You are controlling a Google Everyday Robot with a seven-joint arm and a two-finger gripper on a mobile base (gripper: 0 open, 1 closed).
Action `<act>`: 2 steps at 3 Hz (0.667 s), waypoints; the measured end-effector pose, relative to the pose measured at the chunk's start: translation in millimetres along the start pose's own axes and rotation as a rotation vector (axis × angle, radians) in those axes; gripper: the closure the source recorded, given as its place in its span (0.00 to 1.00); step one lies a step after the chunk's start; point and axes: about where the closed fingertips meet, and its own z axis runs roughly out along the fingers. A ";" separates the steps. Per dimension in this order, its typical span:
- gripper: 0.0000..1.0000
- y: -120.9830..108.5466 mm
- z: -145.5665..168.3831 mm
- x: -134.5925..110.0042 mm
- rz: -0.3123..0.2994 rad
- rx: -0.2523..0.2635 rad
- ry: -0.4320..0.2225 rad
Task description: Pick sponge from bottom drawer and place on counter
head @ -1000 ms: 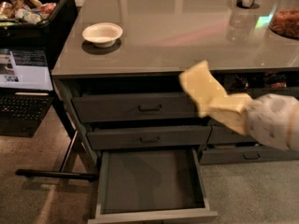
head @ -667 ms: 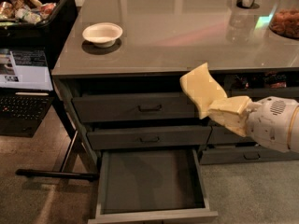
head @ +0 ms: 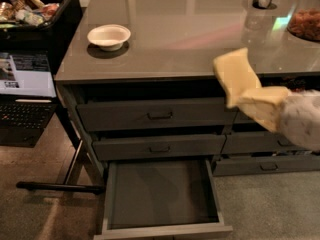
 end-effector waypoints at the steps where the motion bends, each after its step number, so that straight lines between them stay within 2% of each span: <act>1: 1.00 -26.9 11.1 45.4 0.051 -0.022 0.037; 2: 1.00 -33.7 30.6 85.0 0.096 -0.092 0.059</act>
Offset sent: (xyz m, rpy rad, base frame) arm 0.2106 0.1277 0.0444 0.0745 0.2900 0.1487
